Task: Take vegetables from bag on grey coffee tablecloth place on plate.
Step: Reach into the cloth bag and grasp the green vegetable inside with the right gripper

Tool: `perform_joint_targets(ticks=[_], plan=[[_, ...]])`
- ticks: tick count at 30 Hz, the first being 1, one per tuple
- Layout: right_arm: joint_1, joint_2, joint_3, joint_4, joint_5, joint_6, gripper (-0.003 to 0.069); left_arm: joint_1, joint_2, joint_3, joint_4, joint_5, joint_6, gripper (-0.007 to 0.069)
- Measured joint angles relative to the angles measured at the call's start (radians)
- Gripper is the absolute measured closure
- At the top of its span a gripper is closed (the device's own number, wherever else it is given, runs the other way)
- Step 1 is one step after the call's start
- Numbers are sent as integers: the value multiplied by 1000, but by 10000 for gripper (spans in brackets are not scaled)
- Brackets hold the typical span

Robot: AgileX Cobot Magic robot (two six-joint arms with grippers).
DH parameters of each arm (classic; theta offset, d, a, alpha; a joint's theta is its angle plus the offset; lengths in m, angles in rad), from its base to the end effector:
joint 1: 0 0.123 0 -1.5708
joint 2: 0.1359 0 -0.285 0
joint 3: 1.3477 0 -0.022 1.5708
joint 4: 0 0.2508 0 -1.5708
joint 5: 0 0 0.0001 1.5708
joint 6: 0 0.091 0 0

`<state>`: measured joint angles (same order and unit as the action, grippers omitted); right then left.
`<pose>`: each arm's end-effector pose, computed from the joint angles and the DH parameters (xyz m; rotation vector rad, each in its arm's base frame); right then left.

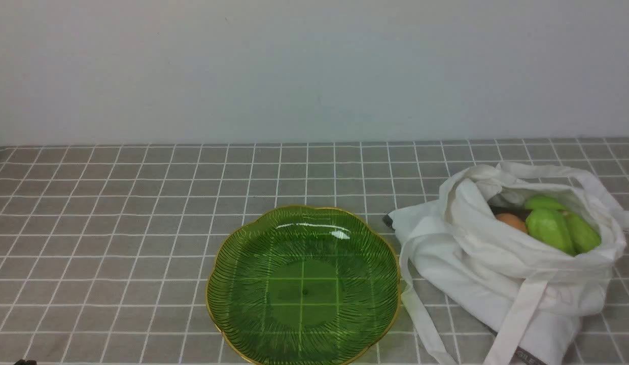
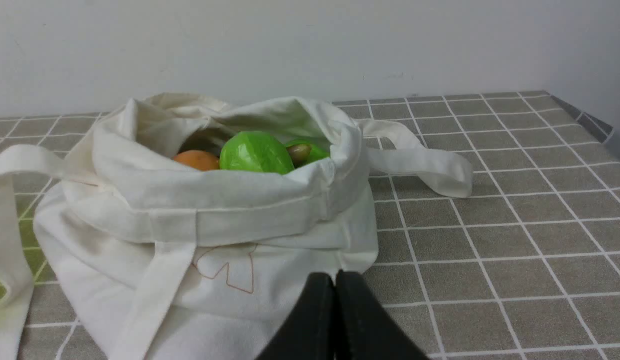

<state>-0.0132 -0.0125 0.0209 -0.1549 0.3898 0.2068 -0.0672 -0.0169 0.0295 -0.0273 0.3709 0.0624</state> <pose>0.0520 -0.0060 0.1722 0.1121 1.8737 -0.0206 0.0523 -0.0044 0.1708 0.1040 1.8642 -0.0301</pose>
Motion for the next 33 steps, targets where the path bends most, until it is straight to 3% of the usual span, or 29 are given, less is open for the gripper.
perform_joint_targets(ticks=[33], plan=[[0,0,5,38,-50,27,673,0,0,0,0,0,0,629]])
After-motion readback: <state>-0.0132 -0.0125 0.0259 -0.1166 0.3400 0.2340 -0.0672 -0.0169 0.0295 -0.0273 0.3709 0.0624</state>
